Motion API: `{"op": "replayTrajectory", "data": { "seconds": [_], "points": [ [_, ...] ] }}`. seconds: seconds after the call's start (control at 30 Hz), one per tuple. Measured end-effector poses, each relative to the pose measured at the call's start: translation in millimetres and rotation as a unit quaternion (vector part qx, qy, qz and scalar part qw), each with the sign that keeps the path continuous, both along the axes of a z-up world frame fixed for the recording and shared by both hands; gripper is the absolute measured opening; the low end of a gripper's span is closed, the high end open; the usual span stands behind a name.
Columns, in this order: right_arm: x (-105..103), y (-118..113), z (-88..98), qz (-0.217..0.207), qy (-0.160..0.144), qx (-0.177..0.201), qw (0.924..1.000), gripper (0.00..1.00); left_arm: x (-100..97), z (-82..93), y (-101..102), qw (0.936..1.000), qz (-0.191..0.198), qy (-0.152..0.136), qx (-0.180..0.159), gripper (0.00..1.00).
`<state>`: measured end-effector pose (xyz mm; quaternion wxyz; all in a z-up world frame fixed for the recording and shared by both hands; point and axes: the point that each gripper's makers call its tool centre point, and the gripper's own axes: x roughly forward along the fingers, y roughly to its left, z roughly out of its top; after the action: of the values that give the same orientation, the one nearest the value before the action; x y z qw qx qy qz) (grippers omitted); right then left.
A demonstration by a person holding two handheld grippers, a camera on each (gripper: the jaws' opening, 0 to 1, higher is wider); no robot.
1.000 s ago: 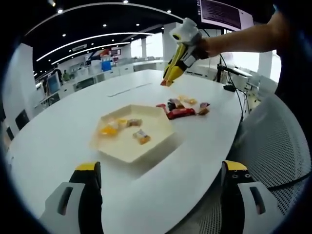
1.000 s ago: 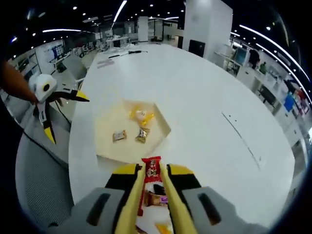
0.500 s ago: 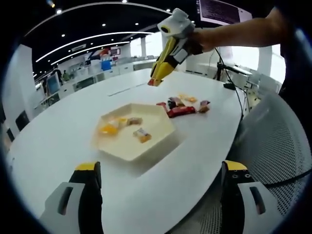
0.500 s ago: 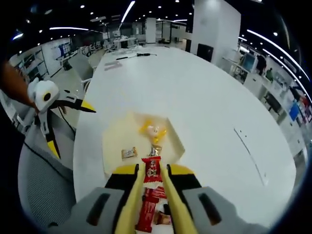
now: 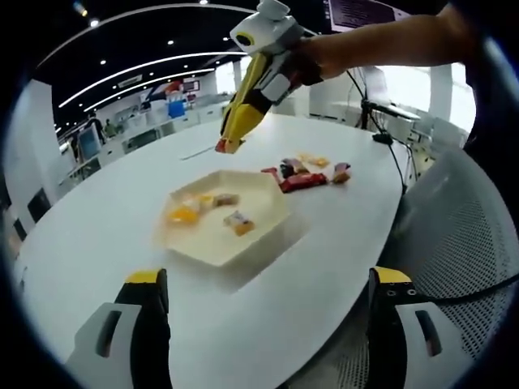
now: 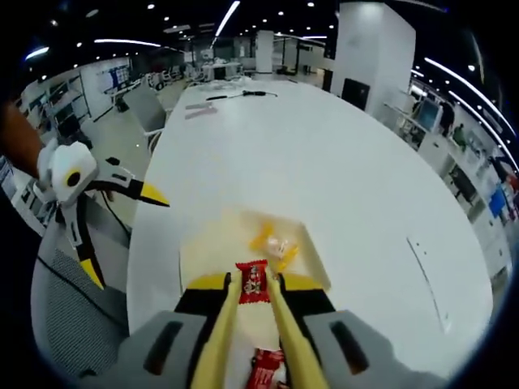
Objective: Place the target food into the container with the food tongs after gripping and lifting it, then release it inside without dropping or visibly crushing the food.
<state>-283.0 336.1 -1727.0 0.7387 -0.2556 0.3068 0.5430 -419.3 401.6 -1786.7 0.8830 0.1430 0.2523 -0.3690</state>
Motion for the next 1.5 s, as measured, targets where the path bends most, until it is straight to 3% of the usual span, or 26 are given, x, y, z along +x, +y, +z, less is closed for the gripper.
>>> {"op": "replayTrajectory", "data": {
  "seconds": [0.27,0.73,1.5],
  "points": [
    [1.0,3.9,-0.4,0.002,-0.004,0.002,1.0000,0.24,0.5,-0.2,0.7,1.0000,0.003,0.001,0.001,0.99],
    [0.6,-11.8,5.0,0.006,-0.013,0.010,0.9998,0.26,1.1,-1.7,2.0,1.0000,0.006,0.004,0.003,0.99],
    [4.3,-132.0,-3.4,-0.060,-0.025,-0.013,0.9978,0.27,2.2,0.1,2.4,1.0000,0.006,-0.001,-0.001,0.99]
  ]
}}
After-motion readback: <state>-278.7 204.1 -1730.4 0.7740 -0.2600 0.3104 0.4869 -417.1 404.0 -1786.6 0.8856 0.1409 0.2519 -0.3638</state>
